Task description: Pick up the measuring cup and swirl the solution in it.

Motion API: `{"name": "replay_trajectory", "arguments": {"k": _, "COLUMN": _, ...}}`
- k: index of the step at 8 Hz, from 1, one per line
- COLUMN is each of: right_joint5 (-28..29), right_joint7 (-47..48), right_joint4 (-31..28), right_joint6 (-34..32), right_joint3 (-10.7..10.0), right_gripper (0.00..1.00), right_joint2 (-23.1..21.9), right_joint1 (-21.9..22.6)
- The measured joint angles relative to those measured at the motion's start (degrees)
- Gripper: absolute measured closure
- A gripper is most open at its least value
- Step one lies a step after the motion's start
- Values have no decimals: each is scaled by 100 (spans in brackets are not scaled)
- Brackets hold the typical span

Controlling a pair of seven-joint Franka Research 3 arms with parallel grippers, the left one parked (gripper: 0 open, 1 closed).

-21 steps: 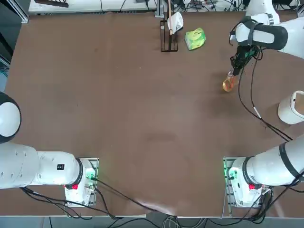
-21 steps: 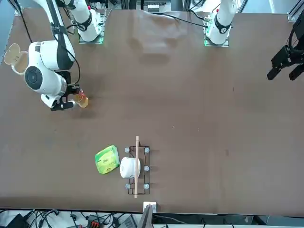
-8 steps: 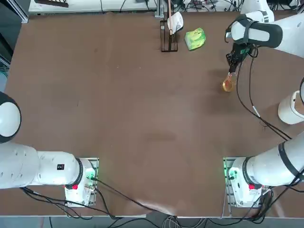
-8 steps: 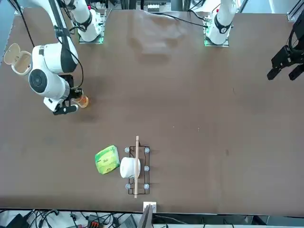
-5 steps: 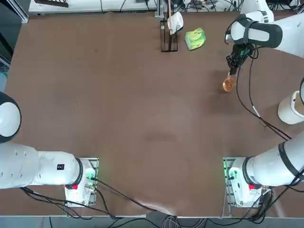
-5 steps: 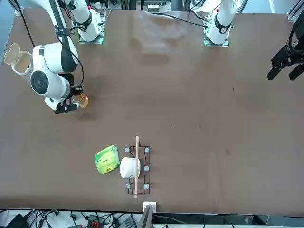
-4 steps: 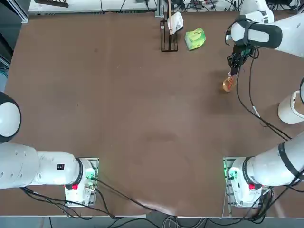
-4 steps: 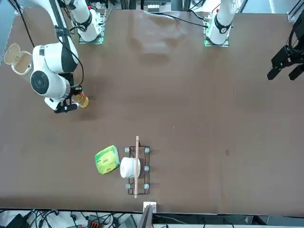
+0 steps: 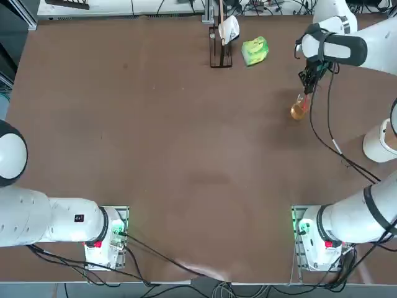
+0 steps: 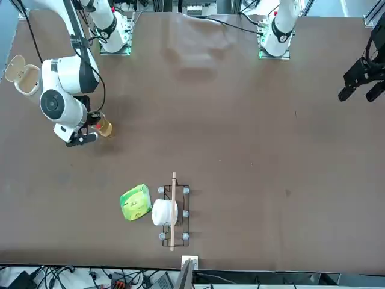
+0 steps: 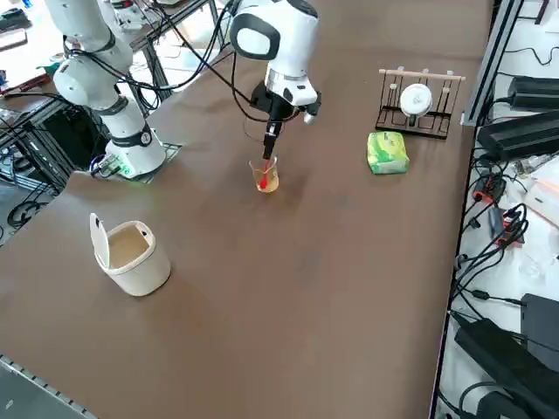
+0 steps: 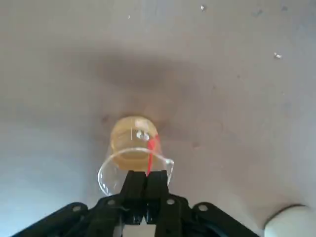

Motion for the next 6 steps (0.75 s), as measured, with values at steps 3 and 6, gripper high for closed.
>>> {"name": "replay_trajectory", "arguments": {"k": 3, "right_joint5": 284, "right_joint7": 203, "right_joint4": 12, "right_joint6": 243, "right_joint3": 7, "right_gripper": 97, "right_joint2": 85, "right_joint1": 13}}
{"name": "replay_trajectory", "arguments": {"k": 6, "right_joint5": 385, "right_joint7": 522, "right_joint4": 4, "right_joint6": 231, "right_joint3": 24, "right_gripper": 97, "right_joint2": 119, "right_joint1": 92}}
